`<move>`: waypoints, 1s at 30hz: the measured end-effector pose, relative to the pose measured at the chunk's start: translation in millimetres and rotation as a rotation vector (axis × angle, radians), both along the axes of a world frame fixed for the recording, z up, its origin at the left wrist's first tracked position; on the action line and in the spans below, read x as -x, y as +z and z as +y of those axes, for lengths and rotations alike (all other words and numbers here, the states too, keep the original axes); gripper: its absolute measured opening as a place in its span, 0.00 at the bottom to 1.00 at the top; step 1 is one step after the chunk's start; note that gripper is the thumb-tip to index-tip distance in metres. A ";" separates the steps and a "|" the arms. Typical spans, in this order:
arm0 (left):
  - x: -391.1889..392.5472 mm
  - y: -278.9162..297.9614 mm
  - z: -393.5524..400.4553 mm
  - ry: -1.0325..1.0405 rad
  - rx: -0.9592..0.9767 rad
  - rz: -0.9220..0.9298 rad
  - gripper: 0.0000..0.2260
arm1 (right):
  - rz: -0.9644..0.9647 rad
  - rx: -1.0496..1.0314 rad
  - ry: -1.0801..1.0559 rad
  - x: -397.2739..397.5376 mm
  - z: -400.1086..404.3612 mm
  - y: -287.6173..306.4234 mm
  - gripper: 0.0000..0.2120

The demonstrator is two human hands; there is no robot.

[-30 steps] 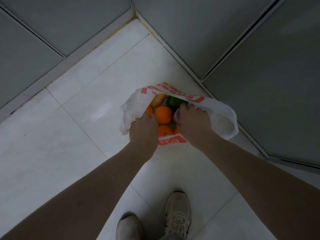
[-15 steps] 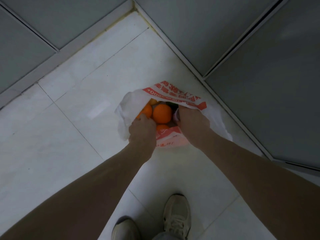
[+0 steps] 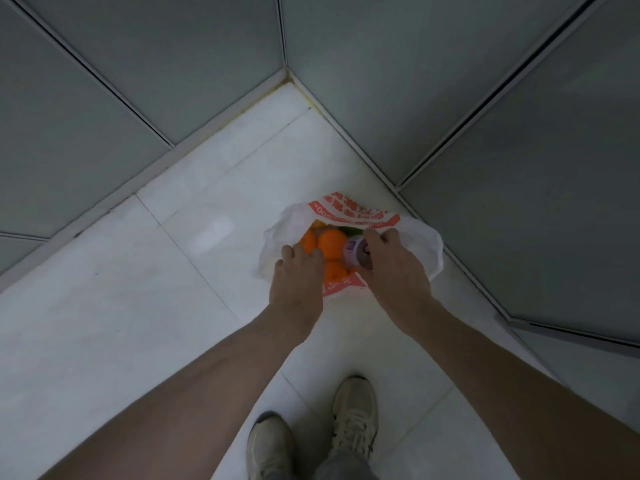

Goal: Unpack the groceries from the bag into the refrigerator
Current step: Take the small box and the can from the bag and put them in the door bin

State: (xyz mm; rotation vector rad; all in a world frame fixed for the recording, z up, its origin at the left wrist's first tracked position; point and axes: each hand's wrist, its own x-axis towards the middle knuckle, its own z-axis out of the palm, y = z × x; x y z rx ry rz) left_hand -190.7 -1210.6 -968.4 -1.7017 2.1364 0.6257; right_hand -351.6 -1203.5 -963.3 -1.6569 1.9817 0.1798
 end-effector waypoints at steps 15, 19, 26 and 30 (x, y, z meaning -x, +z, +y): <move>-33.0 255.8 0.9 0.107 -0.003 0.354 0.34 | -0.248 0.243 -0.190 2.7 45.8 248.5 0.26; -46.0 327.5 5.3 0.209 0.059 0.485 0.34 | -0.226 0.305 -0.223 -1.8 53.7 319.9 0.26; -76.4 449.3 19.9 0.271 0.204 0.537 0.29 | -0.152 0.392 -0.213 -24.5 69.2 453.1 0.24; -95.4 529.5 33.3 0.340 0.271 0.580 0.31 | -0.202 0.444 -0.180 -40.9 76.8 538.9 0.25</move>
